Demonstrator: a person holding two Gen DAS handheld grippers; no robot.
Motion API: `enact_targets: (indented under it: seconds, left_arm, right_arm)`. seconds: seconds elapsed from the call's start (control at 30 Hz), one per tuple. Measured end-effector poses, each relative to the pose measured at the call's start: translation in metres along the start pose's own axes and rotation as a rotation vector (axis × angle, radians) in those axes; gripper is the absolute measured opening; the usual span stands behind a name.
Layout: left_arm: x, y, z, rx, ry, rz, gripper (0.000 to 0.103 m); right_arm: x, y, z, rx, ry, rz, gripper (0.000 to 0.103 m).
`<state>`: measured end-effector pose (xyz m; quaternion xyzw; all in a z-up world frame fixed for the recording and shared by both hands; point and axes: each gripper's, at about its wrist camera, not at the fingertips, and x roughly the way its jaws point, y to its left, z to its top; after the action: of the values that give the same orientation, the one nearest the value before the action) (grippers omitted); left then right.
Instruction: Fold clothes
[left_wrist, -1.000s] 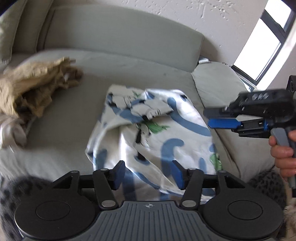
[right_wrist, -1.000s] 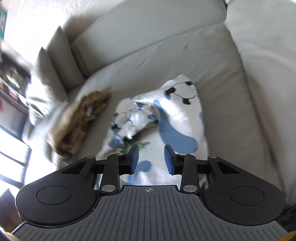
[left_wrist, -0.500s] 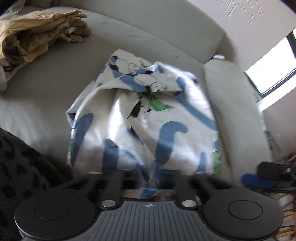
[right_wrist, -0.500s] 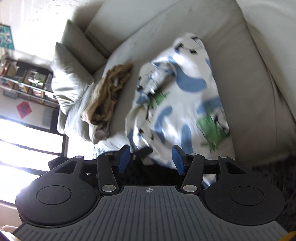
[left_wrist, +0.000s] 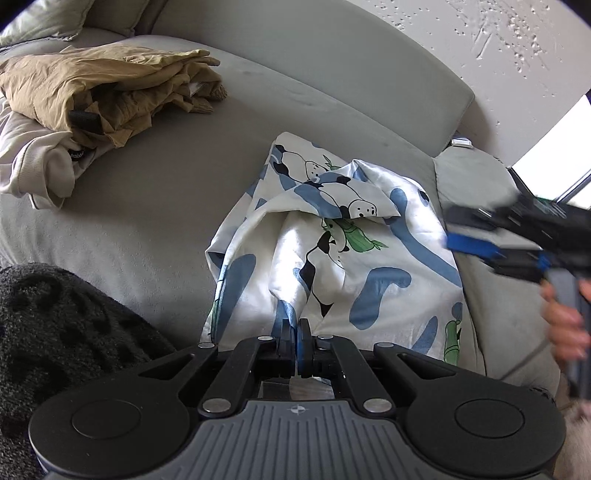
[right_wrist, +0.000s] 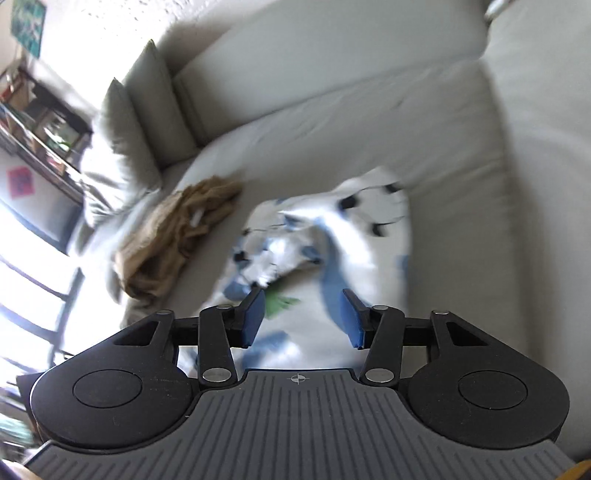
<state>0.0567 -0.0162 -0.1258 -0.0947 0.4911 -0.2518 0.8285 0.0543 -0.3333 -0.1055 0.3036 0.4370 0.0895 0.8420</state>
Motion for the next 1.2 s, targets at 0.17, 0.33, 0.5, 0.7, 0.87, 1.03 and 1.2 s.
enact_targets:
  seconds: [0.17,0.33,0.5,0.7,0.87,1.03,1.2]
  left_arm:
    - [0.002,0.001,0.0,0.018,-0.003,-0.01,0.0]
    - [0.005,0.004,0.0,0.014,0.003,-0.029,0.0]
    - [0.004,0.001,0.0,0.049,-0.005,-0.064,0.0]
    - [0.01,-0.013,0.009,0.101,-0.015,-0.161,0.0]
    - [0.012,0.008,0.016,-0.017,-0.029,-0.103,0.0]
    - [0.011,0.024,0.012,-0.12,-0.023,-0.057,0.0]
    - [0.01,0.025,0.01,-0.124,-0.034,-0.033,0.0]
  right_arm:
    - [0.054,0.0,0.019,0.078,0.039,-0.011,0.051]
    - [0.083,0.006,0.023,0.043,0.033,-0.084,0.054]
    - [0.093,0.016,0.023,0.003,-0.016,-0.189,0.001]
    - [0.031,0.028,0.028,0.041,-0.326,-0.302,0.001]
    - [0.039,0.056,0.051,-0.027,-0.34,-0.318,0.001]
    - [0.114,0.094,0.069,-0.147,-0.202,-0.302,0.004]
    - [0.129,0.116,0.057,-0.227,-0.174,-0.325,0.065]
